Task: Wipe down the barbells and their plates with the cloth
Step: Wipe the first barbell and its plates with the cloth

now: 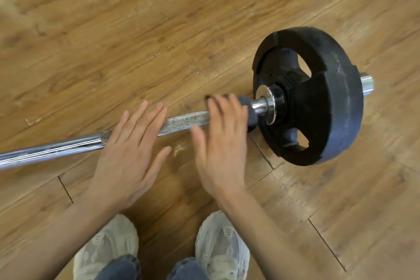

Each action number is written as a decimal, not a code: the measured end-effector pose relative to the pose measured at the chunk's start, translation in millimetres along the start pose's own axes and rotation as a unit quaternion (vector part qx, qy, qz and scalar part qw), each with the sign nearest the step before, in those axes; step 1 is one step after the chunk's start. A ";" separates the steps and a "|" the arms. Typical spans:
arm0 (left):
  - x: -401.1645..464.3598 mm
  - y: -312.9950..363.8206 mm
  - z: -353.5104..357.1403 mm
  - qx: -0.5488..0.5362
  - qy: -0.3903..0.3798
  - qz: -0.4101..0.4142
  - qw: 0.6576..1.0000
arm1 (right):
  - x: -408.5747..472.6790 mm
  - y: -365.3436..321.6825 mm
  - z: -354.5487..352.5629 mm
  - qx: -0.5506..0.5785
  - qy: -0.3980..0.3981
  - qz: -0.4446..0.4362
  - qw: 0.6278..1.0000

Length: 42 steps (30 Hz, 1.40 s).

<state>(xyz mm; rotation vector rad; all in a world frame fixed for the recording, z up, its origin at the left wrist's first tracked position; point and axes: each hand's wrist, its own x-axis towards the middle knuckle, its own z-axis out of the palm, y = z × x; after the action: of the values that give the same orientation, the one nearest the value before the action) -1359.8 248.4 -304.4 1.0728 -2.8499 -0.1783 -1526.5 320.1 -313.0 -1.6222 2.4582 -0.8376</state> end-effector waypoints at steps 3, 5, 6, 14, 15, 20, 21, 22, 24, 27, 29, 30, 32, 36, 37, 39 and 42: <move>3.5 1.4 -4.1 -0.014 0.003 -0.005 1.000 | 9.8 31.5 -10.4 -0.048 0.003 -0.077 0.996; 11.1 1.3 -6.2 -0.021 0.007 -0.016 1.000 | 15.7 46.0 -17.5 -0.075 0.030 -0.041 0.996; 15.9 1.4 -6.3 -0.025 0.007 -0.025 0.999 | 16.5 39.0 -17.8 -0.071 0.029 -0.012 0.997; 22.3 6.8 0.1 0.018 -0.005 -0.043 0.999 | 31.5 40.1 -25.4 -0.120 -0.011 -0.049 0.991; 21.3 8.0 0.3 0.019 -0.004 -0.045 0.999 | 33.2 36.2 -25.2 -0.134 -0.016 -0.023 0.991; 8.2 16.4 1.2 0.020 0.003 -0.042 0.999 | 20.4 12.4 -20.5 -0.144 -0.070 -0.062 0.985; 4.6 18.9 1.1 0.016 0.006 -0.044 0.999 | 20.4 21.6 -28.1 -0.153 -0.074 -0.063 0.983; 1.2 21.8 1.2 0.011 0.008 -0.045 0.999 | 20.6 30.3 -35.2 -0.167 -0.072 -0.052 0.982; -5.2 27.0 2.1 0.006 0.012 -0.045 0.999 | 17.7 31.7 -39.9 -0.199 -0.085 -0.018 0.976; -16.3 33.8 2.4 0.001 0.011 -0.041 0.999 | -3.6 11.1 -32.3 -0.184 -0.126 -0.024 0.975; -23.2 37.9 1.5 0.007 0.009 -0.036 0.999 | -13.0 15.3 -38.5 -0.129 -0.112 -0.057 0.984; -26.3 40.2 1.5 0.009 0.007 -0.033 0.999 | -13.8 24.9 -45.7 -0.131 -0.106 -0.059 0.984; -31.3 43.8 2.5 0.009 0.008 -0.026 1.000 | -16.2 38.8 -54.2 -0.157 -0.094 -0.028 0.983; -36.9 45.3 2.8 0.018 -0.002 -0.022 1.000 | -41.9 4.5 -42.5 -0.115 -0.098 0.008 0.989; -36.8 44.7 2.6 0.021 -0.006 -0.023 1.000 | -47.8 1.7 -40.8 -0.096 -0.104 -0.017 0.990; -34.8 43.7 2.1 0.018 -0.008 -0.028 0.999 | -46.1 20.8 -44.7 -0.093 -0.081 -0.072 0.990; -28.2 41.2 3.0 0.001 -0.002 -0.037 0.999 | -40.1 44.0 -40.6 -0.090 0.013 -0.020 0.996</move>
<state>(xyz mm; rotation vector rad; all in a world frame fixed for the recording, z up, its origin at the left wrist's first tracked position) -1365.8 298.0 -302.8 1.1796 -2.8169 -0.1827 -1559.7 384.0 -308.8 -1.7317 2.5956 -0.6633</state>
